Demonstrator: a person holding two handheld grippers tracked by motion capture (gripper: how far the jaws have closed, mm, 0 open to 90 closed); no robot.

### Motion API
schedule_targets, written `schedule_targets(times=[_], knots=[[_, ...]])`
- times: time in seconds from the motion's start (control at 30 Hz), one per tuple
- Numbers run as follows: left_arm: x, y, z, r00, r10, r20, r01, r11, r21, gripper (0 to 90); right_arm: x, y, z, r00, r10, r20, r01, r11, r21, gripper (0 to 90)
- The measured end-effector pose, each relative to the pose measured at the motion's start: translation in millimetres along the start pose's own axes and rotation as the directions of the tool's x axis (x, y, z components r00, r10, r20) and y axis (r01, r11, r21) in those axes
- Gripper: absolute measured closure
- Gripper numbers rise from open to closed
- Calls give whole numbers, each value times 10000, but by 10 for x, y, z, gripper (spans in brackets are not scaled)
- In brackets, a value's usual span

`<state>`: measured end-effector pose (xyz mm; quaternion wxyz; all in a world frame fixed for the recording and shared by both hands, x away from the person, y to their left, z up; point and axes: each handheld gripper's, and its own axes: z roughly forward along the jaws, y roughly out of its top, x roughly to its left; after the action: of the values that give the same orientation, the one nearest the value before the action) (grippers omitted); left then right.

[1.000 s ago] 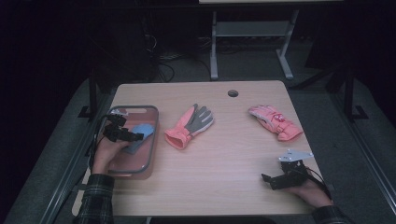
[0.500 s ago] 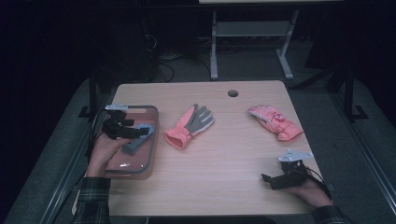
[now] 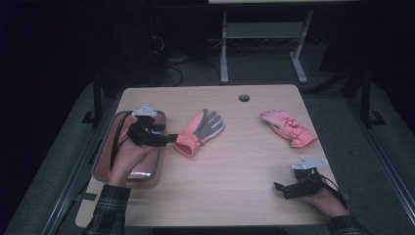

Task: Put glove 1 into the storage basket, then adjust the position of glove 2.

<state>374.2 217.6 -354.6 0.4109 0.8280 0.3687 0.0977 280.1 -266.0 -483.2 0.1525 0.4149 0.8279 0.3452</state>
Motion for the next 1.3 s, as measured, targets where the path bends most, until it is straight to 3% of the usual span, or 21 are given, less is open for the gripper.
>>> schedule_targets(times=[0.37,0.5,0.8,1.3], knots=[[-216,224,337,9984,190,537,-199,9996,176,742,0,1,1,10000,19,-6,-19,10000,-5,0],[-248,298,478,9983,319,478,-331,9991,254,889,-1,1,2,10000,2,-7,-2,10000,-4,0],[-332,402,873,9984,553,-89,-546,9960,706,896,-2,6,5,10000,-2,-21,2,10000,-1,0],[-112,355,1381,9969,77,-785,16,9930,1179,896,-3,13,11,10000,2,-35,-2,10000,0,0]])
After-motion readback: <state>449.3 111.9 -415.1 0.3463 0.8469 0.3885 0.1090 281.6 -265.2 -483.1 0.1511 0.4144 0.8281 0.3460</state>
